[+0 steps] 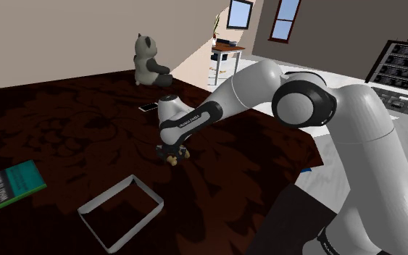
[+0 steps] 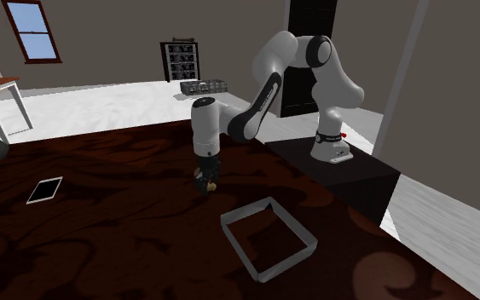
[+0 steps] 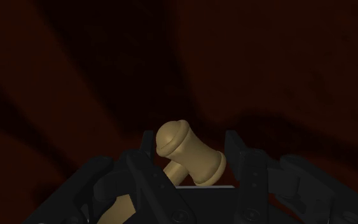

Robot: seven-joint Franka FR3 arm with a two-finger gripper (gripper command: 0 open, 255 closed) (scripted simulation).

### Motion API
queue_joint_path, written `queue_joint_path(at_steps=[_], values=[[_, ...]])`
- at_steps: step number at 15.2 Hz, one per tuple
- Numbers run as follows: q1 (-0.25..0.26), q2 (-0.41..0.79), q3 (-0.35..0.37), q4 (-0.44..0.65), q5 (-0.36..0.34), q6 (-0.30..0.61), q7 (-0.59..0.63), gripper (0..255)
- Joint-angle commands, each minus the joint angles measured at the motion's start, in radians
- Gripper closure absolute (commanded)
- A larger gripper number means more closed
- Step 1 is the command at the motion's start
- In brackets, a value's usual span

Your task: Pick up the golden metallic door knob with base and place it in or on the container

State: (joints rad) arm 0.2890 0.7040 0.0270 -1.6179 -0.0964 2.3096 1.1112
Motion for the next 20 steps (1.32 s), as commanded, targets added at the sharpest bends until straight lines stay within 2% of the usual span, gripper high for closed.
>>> queue_joint_path(at_steps=[1,4,20], values=[[0.000,0.000,0.000,0.000,0.000,0.000,0.000,255],[0.000,0.000,0.000,0.000,0.000,0.000,0.000,255],[-0.003,-0.128,0.006,0.019,0.010,-0.147,-0.012,255]])
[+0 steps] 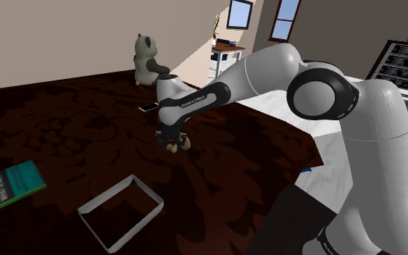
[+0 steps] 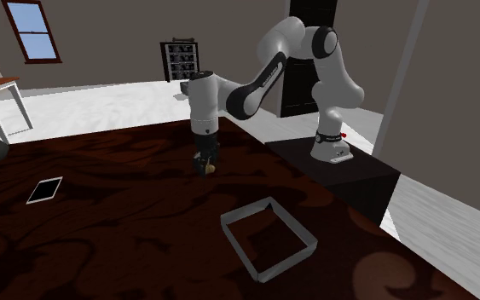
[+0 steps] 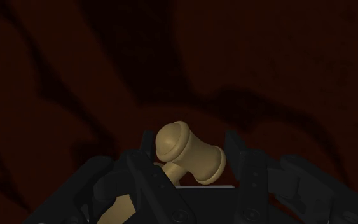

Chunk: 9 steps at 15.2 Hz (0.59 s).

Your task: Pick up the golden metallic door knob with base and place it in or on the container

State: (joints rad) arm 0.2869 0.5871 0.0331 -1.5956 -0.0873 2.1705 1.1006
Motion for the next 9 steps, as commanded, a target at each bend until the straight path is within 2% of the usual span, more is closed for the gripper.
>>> queue_joint_path(at_steps=[1,7,9], values=[[-0.001,-0.018,0.001,0.000,0.001,-0.018,-0.003,255],[-0.002,-0.055,0.002,0.025,0.005,-0.080,-0.007,255],[0.029,-0.060,0.011,0.016,0.000,-0.078,0.034,255]])
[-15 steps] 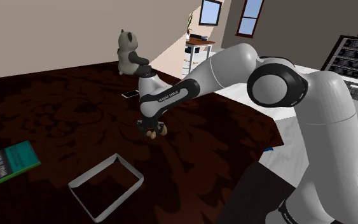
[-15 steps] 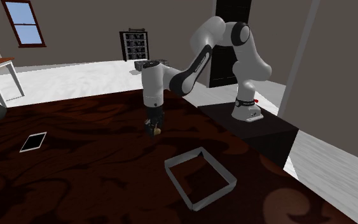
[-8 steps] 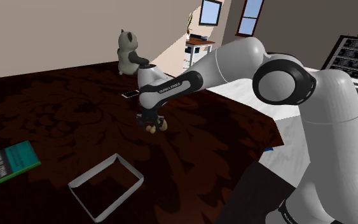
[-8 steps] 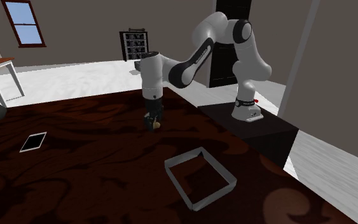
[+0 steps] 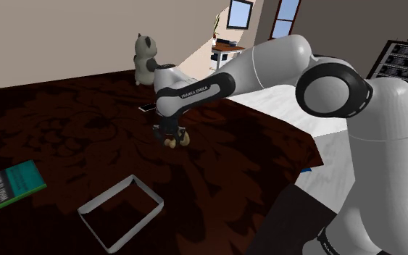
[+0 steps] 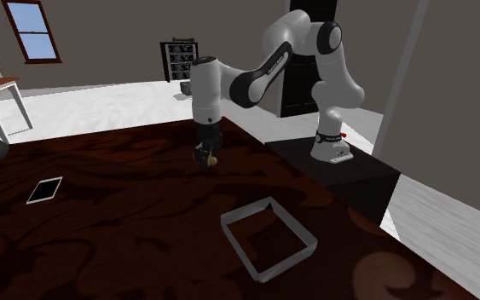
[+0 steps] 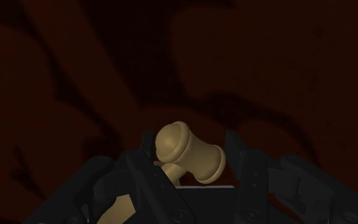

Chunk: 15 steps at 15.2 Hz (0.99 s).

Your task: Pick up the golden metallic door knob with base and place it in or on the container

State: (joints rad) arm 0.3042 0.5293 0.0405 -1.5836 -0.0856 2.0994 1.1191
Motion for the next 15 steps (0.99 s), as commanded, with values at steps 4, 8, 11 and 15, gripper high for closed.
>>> queue_joint_path(at_steps=[4,8,11,15], values=[[0.074,-0.001,0.021,0.002,-0.010,-0.009,0.097,255],[0.136,0.012,0.039,0.021,-0.019,-0.020,0.178,255],[0.183,0.031,0.052,0.050,-0.026,-0.033,0.238,255],[0.247,0.069,0.067,0.108,-0.035,-0.059,0.315,255]])
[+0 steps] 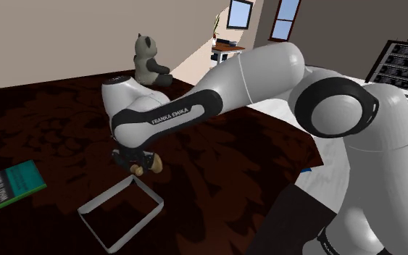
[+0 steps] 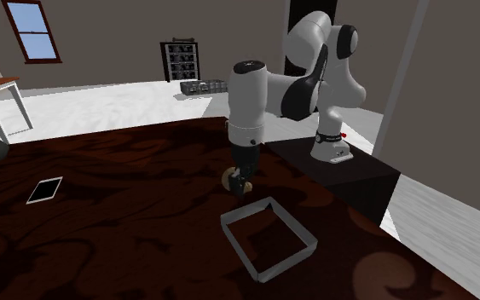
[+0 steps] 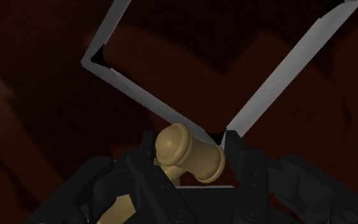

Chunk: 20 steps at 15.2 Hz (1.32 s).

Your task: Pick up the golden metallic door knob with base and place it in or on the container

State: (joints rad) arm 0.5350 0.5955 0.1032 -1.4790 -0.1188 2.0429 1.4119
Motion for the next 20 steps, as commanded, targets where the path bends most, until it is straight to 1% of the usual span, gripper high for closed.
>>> queue_joint_path(at_steps=[1,5,8,20], values=[[0.033,0.014,0.007,0.022,-0.004,-0.010,0.041,255],[0.099,0.071,0.020,0.114,-0.014,-0.050,0.113,255],[0.149,0.126,0.027,0.205,-0.020,-0.088,0.163,255],[0.151,0.195,0.020,0.158,-0.030,0.027,0.173,255]])
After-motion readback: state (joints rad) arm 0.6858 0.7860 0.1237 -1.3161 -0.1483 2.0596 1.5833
